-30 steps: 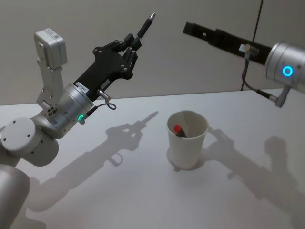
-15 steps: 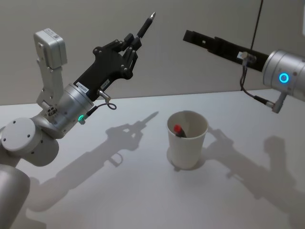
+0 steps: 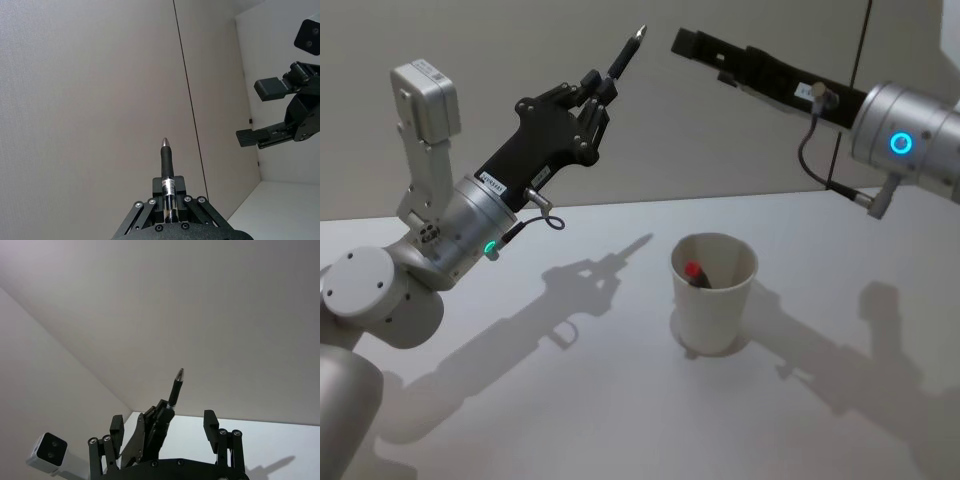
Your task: Place the pen into the pen holder.
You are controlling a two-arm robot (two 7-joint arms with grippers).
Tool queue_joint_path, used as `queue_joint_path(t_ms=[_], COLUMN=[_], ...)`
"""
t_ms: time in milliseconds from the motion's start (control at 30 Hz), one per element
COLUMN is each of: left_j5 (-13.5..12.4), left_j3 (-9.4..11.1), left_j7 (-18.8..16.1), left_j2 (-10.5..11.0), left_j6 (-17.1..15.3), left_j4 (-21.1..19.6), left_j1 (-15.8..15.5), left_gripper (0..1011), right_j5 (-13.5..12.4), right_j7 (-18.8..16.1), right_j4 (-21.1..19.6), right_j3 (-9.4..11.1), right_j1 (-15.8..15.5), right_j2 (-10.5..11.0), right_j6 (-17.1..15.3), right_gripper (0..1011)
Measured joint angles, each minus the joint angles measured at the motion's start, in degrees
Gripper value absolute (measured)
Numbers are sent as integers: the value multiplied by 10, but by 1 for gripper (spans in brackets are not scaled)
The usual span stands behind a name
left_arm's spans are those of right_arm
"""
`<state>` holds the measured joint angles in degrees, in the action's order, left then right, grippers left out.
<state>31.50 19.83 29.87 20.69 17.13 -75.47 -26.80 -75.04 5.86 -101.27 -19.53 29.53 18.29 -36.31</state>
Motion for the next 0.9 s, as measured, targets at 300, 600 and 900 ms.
queue_joint_path(t_ms=[300, 600, 900], left_j5=[0, 0, 0], left_j3=[0, 0, 0], left_j7=[0, 0, 0], left_j2=[0, 0, 0], left_j6=[0, 0, 0], left_j4=[0, 0, 0], left_j1=[0, 0, 0], left_gripper=[140, 140, 140], right_j5=[15, 56, 71], right_j7=[-34, -62, -70], right_j4=[14, 36, 63], right_j3=[-10, -27, -40], right_j1=[9, 11, 15], right_j2=[-3, -3, -16], right_j6=[4, 12, 40], right_gripper=[1001, 1001, 1001])
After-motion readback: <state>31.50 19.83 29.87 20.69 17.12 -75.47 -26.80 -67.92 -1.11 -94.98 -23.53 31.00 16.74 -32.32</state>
